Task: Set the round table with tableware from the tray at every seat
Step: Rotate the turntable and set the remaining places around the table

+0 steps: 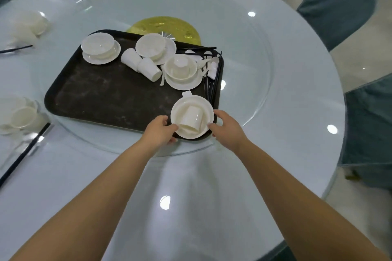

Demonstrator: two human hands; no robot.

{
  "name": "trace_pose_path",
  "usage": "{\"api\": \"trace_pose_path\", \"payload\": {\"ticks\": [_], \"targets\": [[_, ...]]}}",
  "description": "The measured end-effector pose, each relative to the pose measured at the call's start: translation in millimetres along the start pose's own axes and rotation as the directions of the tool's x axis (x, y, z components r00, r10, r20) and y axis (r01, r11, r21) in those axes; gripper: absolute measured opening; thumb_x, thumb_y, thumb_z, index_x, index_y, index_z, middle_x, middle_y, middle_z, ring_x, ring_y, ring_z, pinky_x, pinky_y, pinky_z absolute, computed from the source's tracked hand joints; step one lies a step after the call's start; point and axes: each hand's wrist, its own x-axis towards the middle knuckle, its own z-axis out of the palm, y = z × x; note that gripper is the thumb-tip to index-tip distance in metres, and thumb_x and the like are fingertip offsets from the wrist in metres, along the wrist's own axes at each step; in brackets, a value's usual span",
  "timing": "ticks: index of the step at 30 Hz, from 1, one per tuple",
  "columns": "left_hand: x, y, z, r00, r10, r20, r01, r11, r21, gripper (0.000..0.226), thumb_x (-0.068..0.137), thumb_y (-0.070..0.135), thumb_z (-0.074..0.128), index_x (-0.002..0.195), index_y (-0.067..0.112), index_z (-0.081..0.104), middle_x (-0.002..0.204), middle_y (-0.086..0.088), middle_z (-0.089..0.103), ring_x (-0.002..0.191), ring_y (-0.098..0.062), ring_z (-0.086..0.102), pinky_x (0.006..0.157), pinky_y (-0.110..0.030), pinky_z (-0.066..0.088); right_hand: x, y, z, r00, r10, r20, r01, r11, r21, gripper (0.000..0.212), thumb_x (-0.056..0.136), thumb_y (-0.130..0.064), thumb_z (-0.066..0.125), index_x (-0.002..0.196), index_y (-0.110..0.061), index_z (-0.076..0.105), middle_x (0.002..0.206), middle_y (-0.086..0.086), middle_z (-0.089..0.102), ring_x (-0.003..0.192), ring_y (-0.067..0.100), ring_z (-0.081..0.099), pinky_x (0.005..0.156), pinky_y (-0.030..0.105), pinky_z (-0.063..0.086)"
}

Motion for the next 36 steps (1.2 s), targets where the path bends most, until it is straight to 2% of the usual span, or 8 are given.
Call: {"api": "trace_pose_path", "payload": {"ticks": [5, 7, 10, 13, 16, 23, 27, 36], "targets": [[19, 1, 2, 0.998, -0.021, 0.061, 0.023, 0.999, -0.034, 0.061, 0.090, 0.013, 0.060, 0.145, 0.009, 0.036, 0.109, 0.005, 0.050, 0.074, -0.028, 0.070, 0.079, -0.042, 0.060, 15, -9, 8, 1.000, 0.012, -0.020, -0.013, 0.999, -0.034, 0.050, 0.089, -0.018, 0.054, 0.138, -0.019, 0.045, 0.126, -0.001, 0.055, 0.105, 0.027, 0.063, 0.093, 0.045, 0.052], [24, 0, 3, 0.998, -0.018, 0.055, 0.020, 0.999, -0.045, 0.054, 0.089, 0.012, 0.060, 0.140, 0.009, 0.041, 0.094, 0.011, 0.050, 0.076, -0.027, 0.070, 0.076, -0.040, 0.060, 21, -10, 12, 0.999, 0.036, -0.004, -0.036, 0.998, -0.052, 0.056, 0.089, -0.020, 0.054, 0.144, -0.017, 0.040, 0.135, 0.002, 0.052, 0.110, 0.030, 0.061, 0.095, 0.048, 0.051], [28, -4, 5, 1.000, 0.001, 0.031, 0.001, 0.997, -0.074, 0.041, 0.088, 0.011, 0.059, 0.128, 0.010, 0.050, 0.101, 0.004, 0.059, 0.082, -0.028, 0.071, 0.082, -0.047, 0.059, 27, -7, 15, 0.998, 0.062, 0.020, -0.061, 0.997, -0.056, 0.062, 0.089, -0.021, 0.055, 0.147, -0.017, 0.035, 0.141, 0.004, 0.048, 0.115, 0.032, 0.059, 0.096, 0.051, 0.050], [33, -8, 7, 1.000, -0.001, 0.011, 0.003, 0.993, -0.121, 0.038, 0.087, 0.010, 0.060, 0.125, 0.010, 0.053, 0.110, -0.005, 0.062, 0.095, -0.026, 0.067, 0.076, -0.042, 0.061, 35, -5, 17, 0.999, 0.044, 0.009, -0.044, 0.999, 0.013, 0.034, 0.085, -0.017, 0.056, 0.118, -0.027, 0.054, 0.115, -0.002, 0.061, 0.100, 0.025, 0.063, 0.087, 0.050, 0.055], [36, -9, 8, 1.000, -0.029, -0.009, 0.027, 0.980, -0.195, 0.040, 0.088, 0.008, 0.061, 0.127, 0.009, 0.053, 0.109, -0.008, 0.063, 0.098, -0.025, 0.066, 0.073, -0.036, 0.061, 42, -3, 18, 1.000, 0.031, -0.006, -0.030, 0.995, 0.093, 0.031, 0.083, -0.017, 0.058, 0.091, -0.045, 0.049, 0.094, -0.013, 0.060, 0.089, 0.017, 0.064, 0.080, 0.048, 0.058], [24, -7, -1, 0.993, -0.005, -0.119, -0.030, 0.958, -0.287, 0.022, 0.089, 0.008, 0.057, 0.109, 0.012, 0.066, 0.095, -0.013, 0.070, 0.078, -0.020, 0.070, 0.058, -0.024, 0.058, 45, -6, 18, 1.000, -0.006, 0.005, 0.004, 0.970, 0.244, 0.037, 0.083, -0.020, 0.059, 0.116, -0.036, 0.054, 0.097, -0.015, 0.062, 0.088, 0.009, 0.065, 0.070, 0.035, 0.062], [7, -15, -17, 0.972, 0.038, -0.232, -0.090, 0.972, -0.218, 0.008, 0.090, 0.021, 0.061, 0.091, 0.026, 0.067, 0.091, -0.006, 0.070, 0.083, -0.023, 0.069, 0.073, -0.040, 0.061, 38, -14, 24, 0.999, -0.036, 0.030, 0.028, 0.968, 0.249, 0.032, 0.087, -0.021, 0.059, 0.115, -0.037, 0.054, 0.095, -0.015, 0.061, 0.081, 0.009, 0.066, 0.070, 0.031, 0.061], [-55, -60, -60, 0.906, 0.006, -0.423, -0.057, 0.993, -0.107, 0.026, 0.090, 0.041, 0.061, 0.110, 0.026, 0.059, 0.094, 0.010, 0.059, 0.092, -0.019, 0.062, 0.085, -0.049, 0.057, 1, -31, 72, 0.974, -0.116, 0.194, 0.083, 0.982, 0.171, 0.030, 0.091, -0.017, 0.056, 0.120, -0.017, 0.063, 0.109, 0.004, 0.063, 0.094, 0.019, 0.066, 0.079, 0.034, 0.060]]}}
